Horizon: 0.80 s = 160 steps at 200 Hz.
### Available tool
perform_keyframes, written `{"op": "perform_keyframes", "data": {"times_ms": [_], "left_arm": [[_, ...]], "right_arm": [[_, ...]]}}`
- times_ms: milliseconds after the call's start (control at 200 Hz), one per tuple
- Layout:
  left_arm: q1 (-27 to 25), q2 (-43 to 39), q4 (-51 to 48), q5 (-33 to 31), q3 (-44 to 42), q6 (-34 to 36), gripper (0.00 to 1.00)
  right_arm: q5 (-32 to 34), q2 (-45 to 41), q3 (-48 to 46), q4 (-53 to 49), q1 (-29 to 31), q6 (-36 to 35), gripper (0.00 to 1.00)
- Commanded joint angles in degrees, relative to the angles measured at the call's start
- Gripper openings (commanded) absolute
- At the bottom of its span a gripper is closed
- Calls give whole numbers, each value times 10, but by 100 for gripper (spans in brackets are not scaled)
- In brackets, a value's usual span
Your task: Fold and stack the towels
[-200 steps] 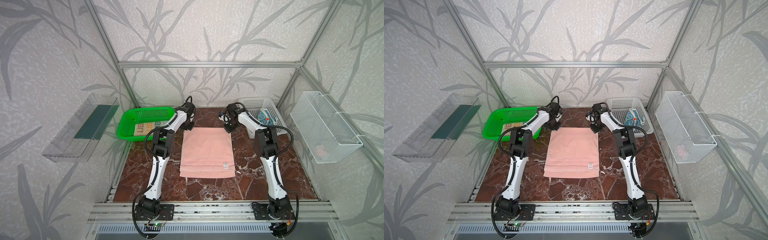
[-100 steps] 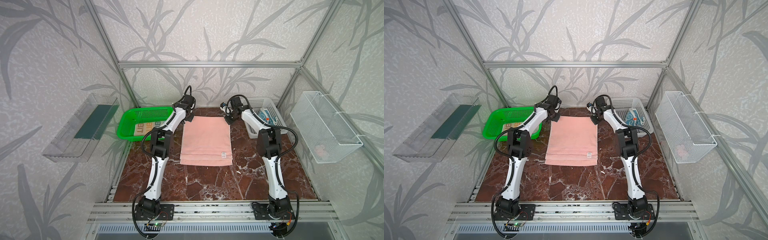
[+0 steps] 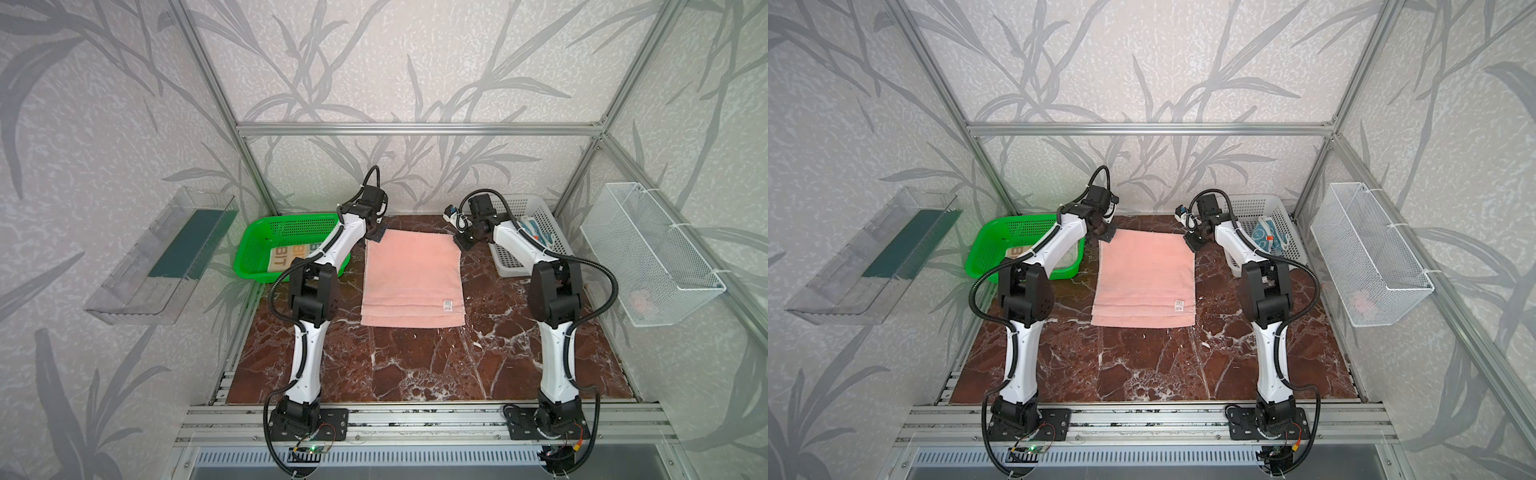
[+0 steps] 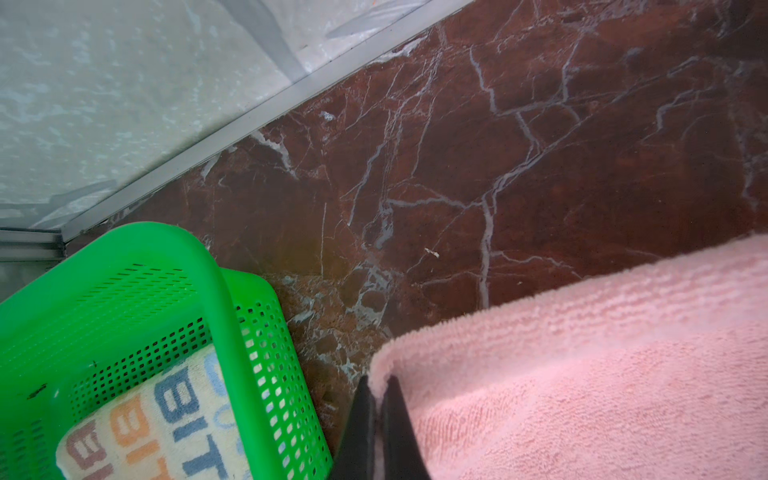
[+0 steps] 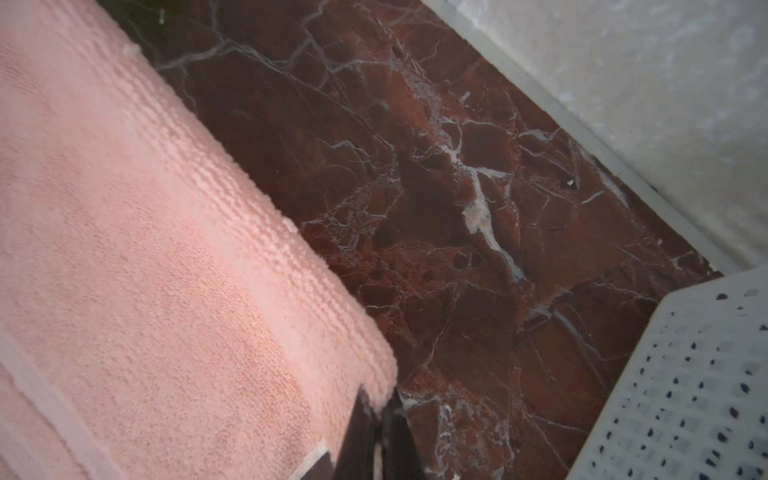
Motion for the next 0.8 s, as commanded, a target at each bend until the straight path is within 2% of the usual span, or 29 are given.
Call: {"op": "perform_keyframes", "data": {"times_ms": [0, 415, 795], "left_arm": [[4, -36, -15, 4, -25, 6, 0], [-11, -163, -8, 31, -184, -3, 0], [-24, -250, -5, 49, -314, -58, 0]], "right_arm": [[-28, -56, -49, 44, -4, -2, 0], [-64, -167, -179, 35, -4, 13, 0], [-97, -218, -263, -17, 1, 38, 0]]}}
